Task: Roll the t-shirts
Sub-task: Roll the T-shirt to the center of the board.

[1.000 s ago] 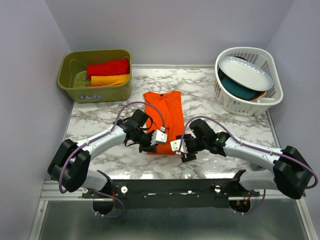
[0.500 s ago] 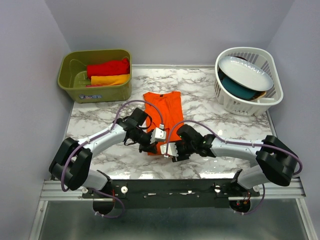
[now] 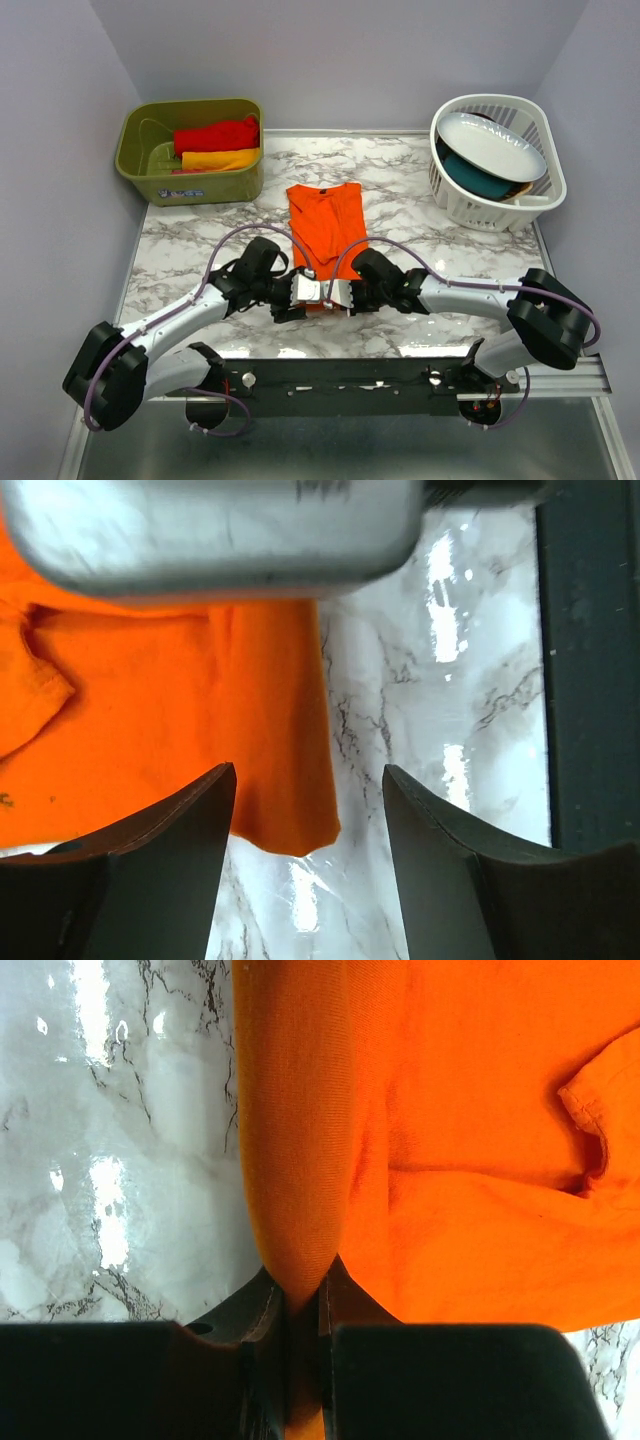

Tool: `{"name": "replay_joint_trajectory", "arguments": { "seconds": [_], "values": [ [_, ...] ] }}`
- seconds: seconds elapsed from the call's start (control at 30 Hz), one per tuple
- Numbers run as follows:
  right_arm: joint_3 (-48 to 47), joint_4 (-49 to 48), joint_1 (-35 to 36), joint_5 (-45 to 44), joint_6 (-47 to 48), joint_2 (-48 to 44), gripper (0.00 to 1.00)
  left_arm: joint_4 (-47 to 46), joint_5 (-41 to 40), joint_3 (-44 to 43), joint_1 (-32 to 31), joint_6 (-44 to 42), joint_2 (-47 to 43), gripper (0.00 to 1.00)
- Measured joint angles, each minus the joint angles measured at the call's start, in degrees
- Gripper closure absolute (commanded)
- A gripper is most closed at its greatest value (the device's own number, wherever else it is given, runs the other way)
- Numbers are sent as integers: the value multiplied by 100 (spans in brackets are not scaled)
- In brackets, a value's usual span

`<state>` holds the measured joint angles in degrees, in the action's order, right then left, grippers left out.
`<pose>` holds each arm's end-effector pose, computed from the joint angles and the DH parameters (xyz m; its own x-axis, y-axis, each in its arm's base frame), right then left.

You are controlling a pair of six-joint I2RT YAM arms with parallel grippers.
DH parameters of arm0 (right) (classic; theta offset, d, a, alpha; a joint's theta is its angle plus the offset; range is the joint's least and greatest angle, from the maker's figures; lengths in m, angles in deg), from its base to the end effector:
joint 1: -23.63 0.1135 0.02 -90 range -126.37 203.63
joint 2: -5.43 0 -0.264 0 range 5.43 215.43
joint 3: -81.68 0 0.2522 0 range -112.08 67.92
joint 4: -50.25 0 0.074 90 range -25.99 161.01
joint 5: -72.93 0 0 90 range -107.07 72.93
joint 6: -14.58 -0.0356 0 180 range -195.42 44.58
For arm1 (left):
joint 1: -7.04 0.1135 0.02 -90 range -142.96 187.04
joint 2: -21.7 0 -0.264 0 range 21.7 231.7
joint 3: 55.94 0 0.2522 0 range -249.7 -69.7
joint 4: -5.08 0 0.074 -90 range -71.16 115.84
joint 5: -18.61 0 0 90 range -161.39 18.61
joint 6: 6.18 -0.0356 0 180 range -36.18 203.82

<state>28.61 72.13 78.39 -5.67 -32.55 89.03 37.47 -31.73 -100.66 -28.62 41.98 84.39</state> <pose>0.1525 0.2280 0.1614 0.2569 -0.7921 -0.5536 -0.9488 -0.0979 -0.3002 0.1521 -0.1371 0.1922 0.0539 0.5934 -0.8031 0.9982 -0.0103 0.0594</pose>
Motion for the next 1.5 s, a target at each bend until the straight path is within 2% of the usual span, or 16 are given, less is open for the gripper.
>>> {"name": "replay_joint_trajectory", "arguments": {
  "seconds": [0.13,0.23,0.27,0.33,0.37,0.47,0.67,0.83,1.07,1.2,1.37,1.5],
  "values": [
    [-4,2,0,2,-52,0,85,-361,-295,186,-81,13,203,32],
    [-24,26,-2,4,-90,2,84,-487,-404,227,-111,15,472,44],
    [-28,83,-2,2,-101,2,84,-525,-417,225,-107,15,573,54],
    [-28,208,-22,4,-144,13,83,-509,-409,153,-94,17,772,63],
    [-28,260,-39,2,-166,13,84,-481,-385,105,-83,-4,857,71],
    [-66,426,-76,35,-216,13,83,-140,-149,-254,0,-22,1196,82],
    [-507,1215,-229,767,-131,42,84,1036,422,-1075,313,-247,1661,95],
    [-1331,2485,-798,1840,280,450,85,2085,800,-1818,466,-651,2127,98],
    [-2844,4358,-1513,3073,1303,1923,87,3578,1276,-2879,879,-1274,3305,100],
    [-3729,5418,-1637,3510,2002,2811,87,3910,1429,-2979,1099,-1318,3602,100],
    [-4411,6264,-1714,3748,2487,3438,87,3982,1515,-3051,1261,-1213,3781,100],
    [-4909,6688,-1814,3799,2767,3967,87,3847,1539,-3128,1381,-988,4044,88]
  ]
}}
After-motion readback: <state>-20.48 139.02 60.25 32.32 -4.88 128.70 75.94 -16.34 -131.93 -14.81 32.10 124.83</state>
